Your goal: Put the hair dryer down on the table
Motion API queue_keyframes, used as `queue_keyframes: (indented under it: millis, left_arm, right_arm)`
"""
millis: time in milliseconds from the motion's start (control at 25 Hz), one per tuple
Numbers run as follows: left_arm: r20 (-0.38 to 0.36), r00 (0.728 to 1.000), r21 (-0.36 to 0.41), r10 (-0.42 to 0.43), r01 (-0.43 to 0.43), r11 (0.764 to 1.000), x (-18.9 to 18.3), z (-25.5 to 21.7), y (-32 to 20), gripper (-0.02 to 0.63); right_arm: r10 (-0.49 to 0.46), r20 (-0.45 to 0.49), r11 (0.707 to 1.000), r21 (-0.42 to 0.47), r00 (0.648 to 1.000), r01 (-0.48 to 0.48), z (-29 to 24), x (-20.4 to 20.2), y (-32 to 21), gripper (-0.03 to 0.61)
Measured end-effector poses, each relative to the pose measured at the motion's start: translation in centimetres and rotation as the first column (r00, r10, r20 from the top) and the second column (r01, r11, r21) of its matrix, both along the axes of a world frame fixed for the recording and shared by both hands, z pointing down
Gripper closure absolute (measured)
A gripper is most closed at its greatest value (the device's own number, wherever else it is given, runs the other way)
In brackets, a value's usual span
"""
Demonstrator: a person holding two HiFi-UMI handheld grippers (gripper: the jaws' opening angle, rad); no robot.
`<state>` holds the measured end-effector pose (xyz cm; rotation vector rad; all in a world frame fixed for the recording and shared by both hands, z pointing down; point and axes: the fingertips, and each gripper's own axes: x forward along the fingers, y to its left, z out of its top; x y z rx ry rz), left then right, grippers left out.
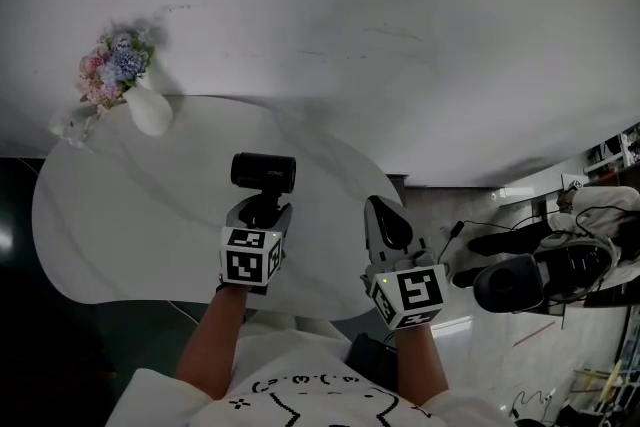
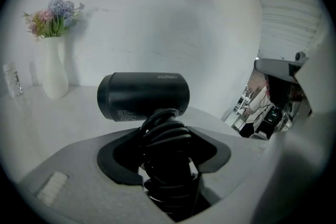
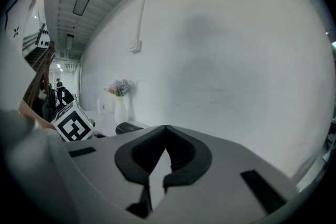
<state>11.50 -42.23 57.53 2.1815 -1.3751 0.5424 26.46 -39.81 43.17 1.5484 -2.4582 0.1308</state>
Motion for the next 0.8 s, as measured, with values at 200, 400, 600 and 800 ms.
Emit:
queue_keyframes:
  millis: [200,400,600,800]
  left_arm:
    - [0.01,1.0,-0.065,-0.011,0.011,0.998,0.0,2.0,-0.5,0.364]
    - [0.022,0.999,-0.144,-0.044,0.047,0.988,0.8,3.0,-1.0,0.364]
    - [0.052,0.997,-0.176,-0.06,0.068,0.982,1.4,4.0,-1.1,0.364]
    - [0.062,0.997,-0.197,-0.051,0.062,0.978,1.7,5.0,-0.5,0.364]
  right_arm:
    - [0.016,0.001,1.0,-0.025,1.0,-0.016,0.7,-0.2,-0.5,0.583]
    - [0.012,-0.016,0.999,-0.044,1.0,-0.012,0.3,0.5,-1.1,0.583]
    - [0.029,-0.018,0.998,-0.047,0.999,-0.03,0.4,1.6,-0.9,0.583]
    - [0.044,-0.026,0.998,-0.053,0.999,-0.046,0.9,2.2,-0.3,0.583]
